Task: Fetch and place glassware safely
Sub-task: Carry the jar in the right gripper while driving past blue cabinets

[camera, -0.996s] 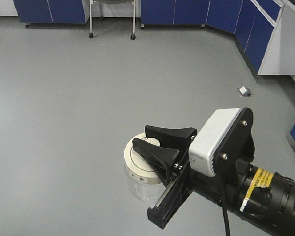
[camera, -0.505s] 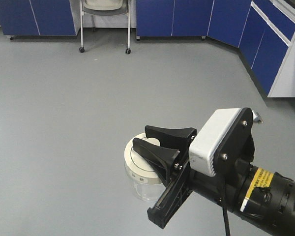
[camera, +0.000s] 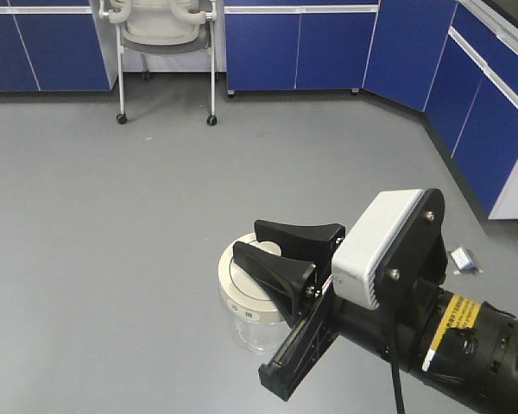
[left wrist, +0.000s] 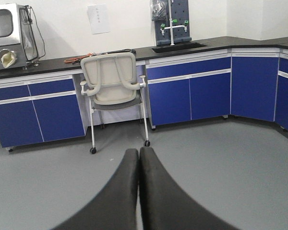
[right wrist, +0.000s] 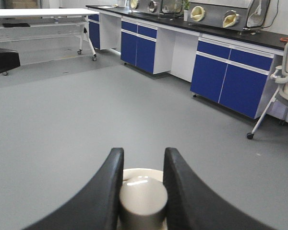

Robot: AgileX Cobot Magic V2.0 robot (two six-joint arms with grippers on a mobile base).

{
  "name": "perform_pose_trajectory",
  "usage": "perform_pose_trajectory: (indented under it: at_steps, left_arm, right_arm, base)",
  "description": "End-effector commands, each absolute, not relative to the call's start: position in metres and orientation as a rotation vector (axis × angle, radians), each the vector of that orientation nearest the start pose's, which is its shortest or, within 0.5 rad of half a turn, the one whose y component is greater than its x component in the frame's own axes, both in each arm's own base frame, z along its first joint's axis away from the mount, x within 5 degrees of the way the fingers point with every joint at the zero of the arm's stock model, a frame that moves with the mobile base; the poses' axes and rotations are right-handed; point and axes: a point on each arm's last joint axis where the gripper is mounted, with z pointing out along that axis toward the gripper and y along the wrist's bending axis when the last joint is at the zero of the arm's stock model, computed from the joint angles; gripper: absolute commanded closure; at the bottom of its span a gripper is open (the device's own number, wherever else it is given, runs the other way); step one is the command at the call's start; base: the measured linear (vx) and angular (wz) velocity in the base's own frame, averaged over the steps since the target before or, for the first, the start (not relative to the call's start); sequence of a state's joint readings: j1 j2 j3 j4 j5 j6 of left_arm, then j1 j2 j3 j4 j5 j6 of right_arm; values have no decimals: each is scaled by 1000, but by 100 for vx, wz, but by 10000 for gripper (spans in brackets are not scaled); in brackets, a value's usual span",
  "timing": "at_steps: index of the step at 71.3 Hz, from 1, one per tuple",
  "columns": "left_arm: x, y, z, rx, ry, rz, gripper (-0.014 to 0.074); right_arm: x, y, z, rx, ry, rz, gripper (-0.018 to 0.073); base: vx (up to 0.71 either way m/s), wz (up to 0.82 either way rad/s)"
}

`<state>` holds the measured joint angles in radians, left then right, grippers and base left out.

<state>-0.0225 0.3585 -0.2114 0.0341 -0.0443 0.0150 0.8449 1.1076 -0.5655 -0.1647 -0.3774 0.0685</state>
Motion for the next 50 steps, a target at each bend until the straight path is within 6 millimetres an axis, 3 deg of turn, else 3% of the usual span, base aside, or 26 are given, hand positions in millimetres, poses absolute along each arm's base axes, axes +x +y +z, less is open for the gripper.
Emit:
perform_pose_trajectory:
  at_steps: [1, 50]
  left_arm:
    - [92, -3, 280, 45, 1489, 3, 603]
    - [92, -3, 280, 45, 1489, 3, 603]
  right_arm:
    - [149, 178, 320, -739, 1339, 667, 563]
    - [149, 178, 320, -738, 1338, 668, 563]
  base:
    - [58, -1]
    - [58, -2]
